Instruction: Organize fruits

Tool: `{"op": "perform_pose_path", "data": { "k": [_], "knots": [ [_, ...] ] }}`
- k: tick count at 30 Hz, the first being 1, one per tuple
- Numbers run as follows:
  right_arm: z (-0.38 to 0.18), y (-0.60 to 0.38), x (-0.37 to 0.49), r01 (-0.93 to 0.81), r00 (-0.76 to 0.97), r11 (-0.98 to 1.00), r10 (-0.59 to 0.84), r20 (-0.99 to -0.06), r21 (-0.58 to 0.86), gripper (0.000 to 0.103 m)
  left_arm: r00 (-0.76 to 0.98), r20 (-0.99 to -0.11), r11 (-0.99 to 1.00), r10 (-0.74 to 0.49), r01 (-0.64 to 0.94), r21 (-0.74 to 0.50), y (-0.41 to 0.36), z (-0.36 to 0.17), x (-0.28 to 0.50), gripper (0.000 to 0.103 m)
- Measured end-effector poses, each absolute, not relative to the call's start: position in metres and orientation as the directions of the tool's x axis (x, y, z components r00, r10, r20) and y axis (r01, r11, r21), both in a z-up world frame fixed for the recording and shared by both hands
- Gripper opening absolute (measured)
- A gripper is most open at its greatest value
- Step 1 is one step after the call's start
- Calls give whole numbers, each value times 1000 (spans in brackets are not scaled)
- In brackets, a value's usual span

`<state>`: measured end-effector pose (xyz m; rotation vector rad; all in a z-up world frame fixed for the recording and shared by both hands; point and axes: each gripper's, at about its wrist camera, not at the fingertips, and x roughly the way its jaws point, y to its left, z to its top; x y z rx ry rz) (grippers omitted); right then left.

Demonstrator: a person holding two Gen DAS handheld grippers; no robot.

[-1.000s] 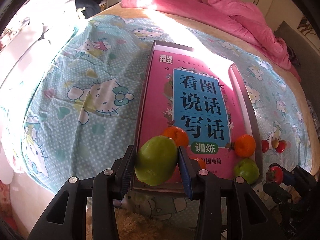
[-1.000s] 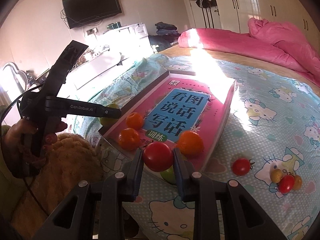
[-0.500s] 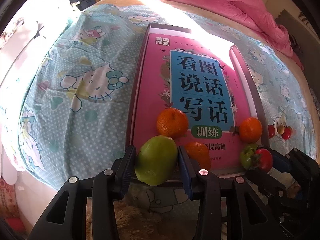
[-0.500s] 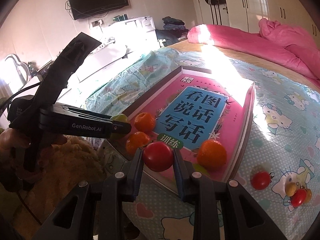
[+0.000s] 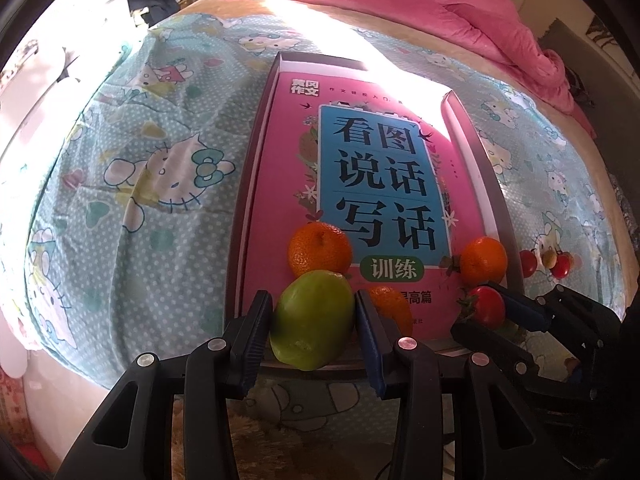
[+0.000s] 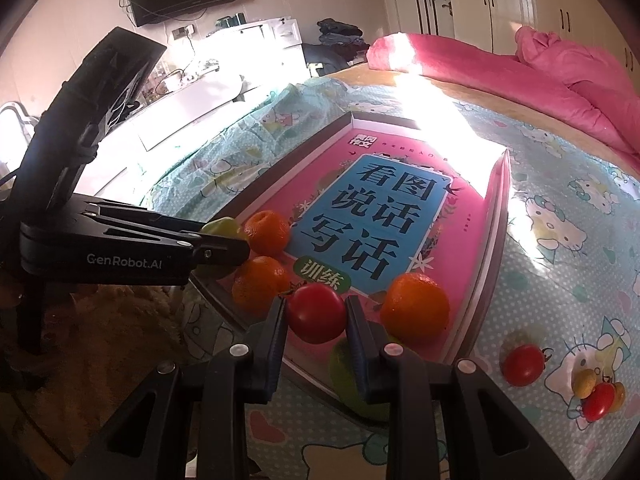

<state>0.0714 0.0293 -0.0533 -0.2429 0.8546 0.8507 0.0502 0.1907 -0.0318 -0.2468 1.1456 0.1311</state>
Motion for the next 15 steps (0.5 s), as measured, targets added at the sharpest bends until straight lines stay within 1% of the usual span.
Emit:
{"op": "perform_pose_path", "data": {
  "k": [2, 5, 15],
  "knots": [
    [-54, 32, 71, -748, 361, 652, 556, -749, 123, 29, 392, -920, 957, -18, -260, -130, 198, -35, 50, 43],
    [-56, 38, 70, -759, 363, 644, 545, -756, 101, 29, 376, -925, 944, -45, -286, -162, 206, -41, 48, 43],
    [-66, 62, 68, -785, 366, 619, 501, -784, 29, 29, 372, -927, 954, -38, -263, -145, 200, -42, 52, 43]
  ]
}}
